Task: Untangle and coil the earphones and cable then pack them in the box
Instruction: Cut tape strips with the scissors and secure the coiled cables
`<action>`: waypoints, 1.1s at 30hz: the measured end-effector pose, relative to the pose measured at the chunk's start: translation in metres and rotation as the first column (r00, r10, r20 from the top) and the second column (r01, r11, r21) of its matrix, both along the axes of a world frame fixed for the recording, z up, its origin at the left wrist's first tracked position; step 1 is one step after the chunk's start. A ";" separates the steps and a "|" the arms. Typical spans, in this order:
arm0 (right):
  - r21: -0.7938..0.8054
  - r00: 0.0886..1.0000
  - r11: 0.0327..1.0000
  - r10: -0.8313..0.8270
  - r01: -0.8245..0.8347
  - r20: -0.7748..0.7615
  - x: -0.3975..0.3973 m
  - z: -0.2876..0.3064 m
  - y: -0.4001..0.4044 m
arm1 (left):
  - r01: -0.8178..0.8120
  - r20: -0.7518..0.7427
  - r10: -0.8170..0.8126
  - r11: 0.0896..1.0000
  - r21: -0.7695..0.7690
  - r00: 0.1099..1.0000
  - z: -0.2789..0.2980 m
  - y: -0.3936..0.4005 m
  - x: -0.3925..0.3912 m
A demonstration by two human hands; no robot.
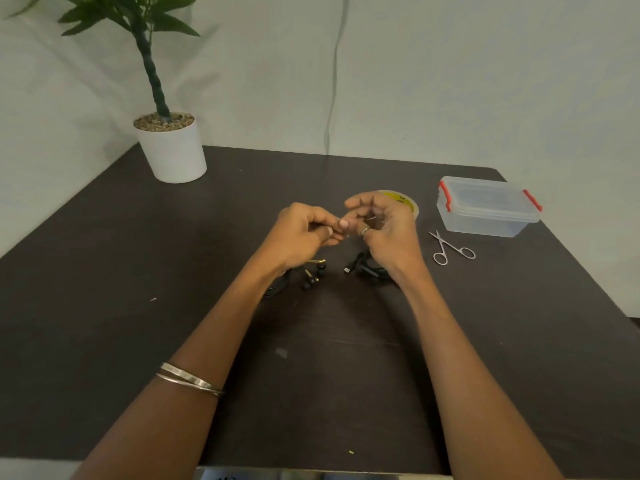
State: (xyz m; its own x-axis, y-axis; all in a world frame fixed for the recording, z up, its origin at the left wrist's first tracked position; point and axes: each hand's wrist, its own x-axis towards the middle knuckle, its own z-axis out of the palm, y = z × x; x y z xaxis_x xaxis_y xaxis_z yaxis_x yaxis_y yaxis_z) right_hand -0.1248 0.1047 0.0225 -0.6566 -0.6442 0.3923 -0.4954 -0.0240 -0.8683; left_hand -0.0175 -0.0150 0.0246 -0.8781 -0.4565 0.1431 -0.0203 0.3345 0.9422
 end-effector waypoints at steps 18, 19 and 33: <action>0.200 0.795 0.770 -0.590 0.607 -0.140 -0.053 0.001 0.077 | -0.308 -0.090 0.296 0.938 -0.159 0.951 -0.011 -0.008 -0.002; 0.258 0.773 0.729 -0.580 0.634 -0.259 -0.054 0.000 0.079 | -0.282 -0.061 0.275 0.940 -0.192 0.960 -0.011 -0.008 -0.004; 0.518 0.791 0.696 -0.117 0.497 -0.601 -0.045 -0.010 0.027 | -0.188 0.238 0.295 0.903 -0.386 0.925 -0.012 0.009 -0.067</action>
